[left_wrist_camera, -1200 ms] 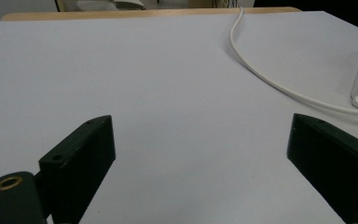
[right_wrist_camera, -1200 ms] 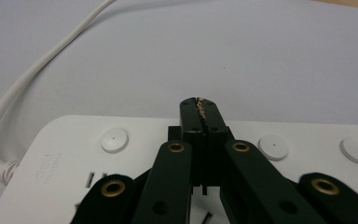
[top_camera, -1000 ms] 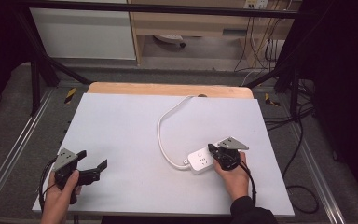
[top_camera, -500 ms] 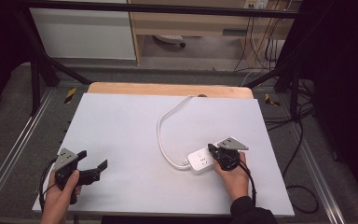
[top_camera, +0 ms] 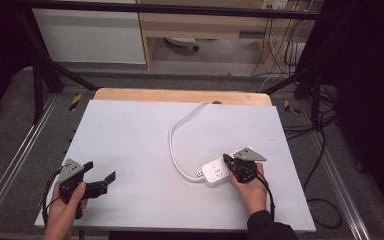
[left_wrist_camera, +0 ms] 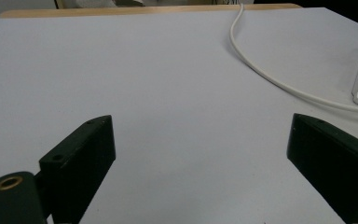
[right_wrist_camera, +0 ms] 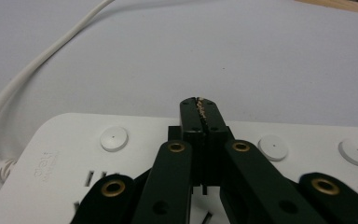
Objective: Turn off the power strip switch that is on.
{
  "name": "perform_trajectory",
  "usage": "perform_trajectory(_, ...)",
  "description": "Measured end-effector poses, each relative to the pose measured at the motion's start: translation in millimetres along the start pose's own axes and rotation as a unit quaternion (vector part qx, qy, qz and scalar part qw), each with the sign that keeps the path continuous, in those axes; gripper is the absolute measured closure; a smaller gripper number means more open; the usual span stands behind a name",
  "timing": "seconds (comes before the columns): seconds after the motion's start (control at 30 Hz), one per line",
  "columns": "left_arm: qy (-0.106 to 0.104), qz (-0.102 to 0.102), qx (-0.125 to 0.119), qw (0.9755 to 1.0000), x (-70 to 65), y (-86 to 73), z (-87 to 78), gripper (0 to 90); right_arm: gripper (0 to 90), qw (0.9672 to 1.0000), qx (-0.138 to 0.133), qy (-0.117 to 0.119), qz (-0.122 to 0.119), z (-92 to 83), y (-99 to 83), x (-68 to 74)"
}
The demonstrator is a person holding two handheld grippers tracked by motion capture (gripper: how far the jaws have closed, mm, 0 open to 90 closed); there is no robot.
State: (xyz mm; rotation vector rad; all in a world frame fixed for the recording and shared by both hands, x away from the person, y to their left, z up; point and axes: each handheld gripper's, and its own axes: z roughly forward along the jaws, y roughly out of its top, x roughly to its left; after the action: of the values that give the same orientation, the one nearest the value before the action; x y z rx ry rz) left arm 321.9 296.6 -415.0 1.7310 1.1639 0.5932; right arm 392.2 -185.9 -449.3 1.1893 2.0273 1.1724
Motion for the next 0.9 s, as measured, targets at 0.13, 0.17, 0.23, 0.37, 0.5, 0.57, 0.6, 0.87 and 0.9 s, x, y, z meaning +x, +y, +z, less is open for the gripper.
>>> perform_trajectory(0.13,0.0,-0.001,0.0,1.0,0.1,0.0,-0.1,7.7,90.0,1.0,0.0,0.001,0.0,0.0,-0.1,-0.2)
perform_trajectory(0.17,-0.001,0.0,0.0,1.0,0.2,0.1,-0.2,7.7,90.0,1.0,-0.001,0.0,0.0,0.0,-0.2,-0.1)
perform_trajectory(0.23,-0.002,-0.001,-0.001,1.0,0.0,0.2,-0.3,7.7,90.0,1.0,-0.001,-0.001,-0.001,0.0,-0.4,0.2)
perform_trajectory(0.37,-0.002,-0.001,0.0,1.0,-0.2,0.1,0.0,7.7,90.0,1.0,-0.001,0.0,0.0,-0.2,-0.4,0.2)
perform_trajectory(0.5,-0.001,0.0,0.0,1.0,0.0,0.1,0.0,7.7,90.0,1.0,0.0,0.001,0.001,-0.3,-0.4,0.1)
perform_trajectory(0.57,-0.001,-0.001,0.0,1.0,-0.3,0.0,-0.1,7.7,90.0,1.0,0.0,-0.001,-0.002,-0.2,-0.3,0.4)
perform_trajectory(0.6,-0.001,0.0,0.0,1.0,-0.2,0.0,0.0,7.7,90.0,1.0,0.0,-0.001,-0.002,-0.2,-0.3,0.5)
perform_trajectory(0.87,0.0,-0.001,0.0,1.0,-0.3,-0.1,0.3,7.7,90.0,1.0,0.004,0.0,-0.004,0.1,-0.5,1.2)
perform_trajectory(0.9,0.0,-0.001,0.001,1.0,-0.3,-0.2,0.3,7.6,90.0,1.0,0.005,0.001,-0.003,0.1,-0.4,1.1)
